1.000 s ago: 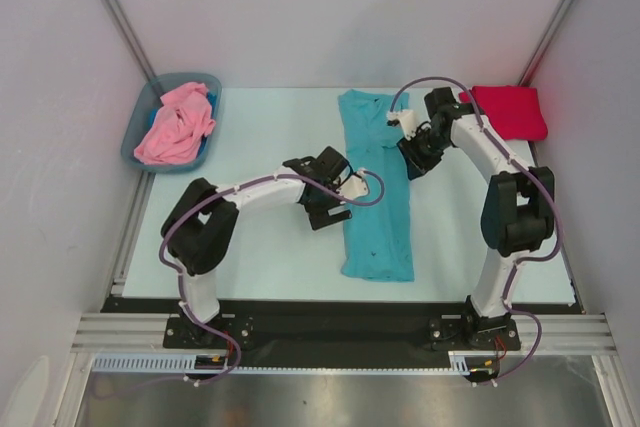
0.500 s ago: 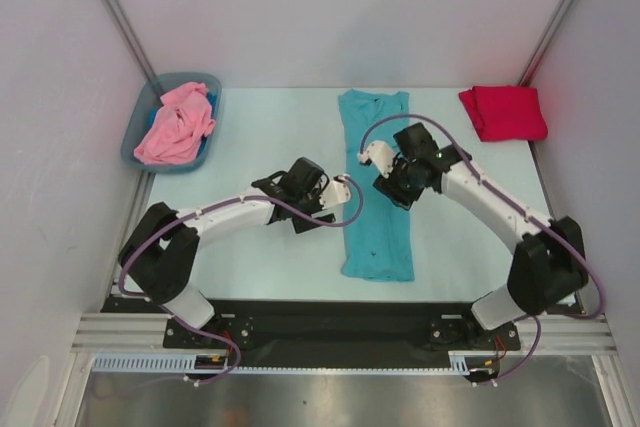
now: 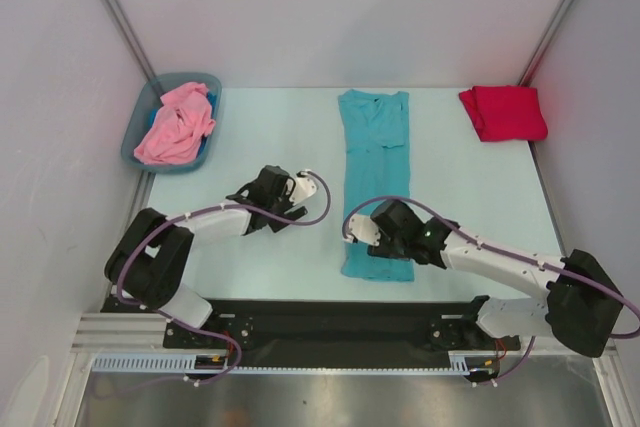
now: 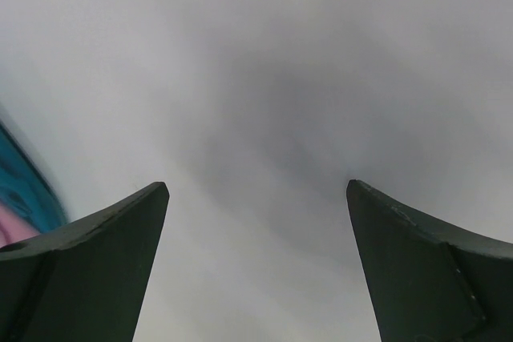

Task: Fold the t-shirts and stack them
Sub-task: Fold the tshirt

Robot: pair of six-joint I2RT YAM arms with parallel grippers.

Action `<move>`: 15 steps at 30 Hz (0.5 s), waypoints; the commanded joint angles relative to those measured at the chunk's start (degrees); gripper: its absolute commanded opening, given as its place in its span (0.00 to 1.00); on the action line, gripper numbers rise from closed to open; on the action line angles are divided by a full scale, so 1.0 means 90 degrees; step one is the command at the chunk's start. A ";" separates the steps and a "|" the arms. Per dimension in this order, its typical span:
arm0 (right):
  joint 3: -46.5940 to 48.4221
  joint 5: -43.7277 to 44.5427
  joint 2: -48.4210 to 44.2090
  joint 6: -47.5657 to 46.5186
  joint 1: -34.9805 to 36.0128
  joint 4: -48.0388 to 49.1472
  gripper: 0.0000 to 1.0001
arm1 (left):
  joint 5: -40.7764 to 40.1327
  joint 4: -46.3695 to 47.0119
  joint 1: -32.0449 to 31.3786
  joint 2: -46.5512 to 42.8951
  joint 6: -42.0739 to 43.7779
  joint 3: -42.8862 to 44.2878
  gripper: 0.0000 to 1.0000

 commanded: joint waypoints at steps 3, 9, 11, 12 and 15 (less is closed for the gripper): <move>-0.0617 0.0449 -0.0133 -0.0023 0.0771 0.0874 0.59 | -0.0023 0.0726 0.0285 -0.0138 -0.0284 -0.0057 1.00; -0.0843 0.0488 0.0082 0.0466 0.1787 0.0933 0.59 | -0.0179 0.0677 0.0305 0.0097 -0.0274 0.0119 1.00; -0.0687 0.0391 0.0072 0.0534 0.1837 0.0787 0.59 | -0.0267 0.0765 0.0305 0.0126 -0.0245 0.0109 1.00; -0.0619 0.0226 0.0043 0.0573 0.1856 0.0622 0.58 | -0.0315 0.0765 0.0305 0.0175 -0.0235 0.0119 1.00; -0.0228 -0.0194 -0.0045 0.0749 0.1915 0.0145 0.58 | -0.0471 0.0834 0.0315 0.0185 -0.0147 0.0070 1.00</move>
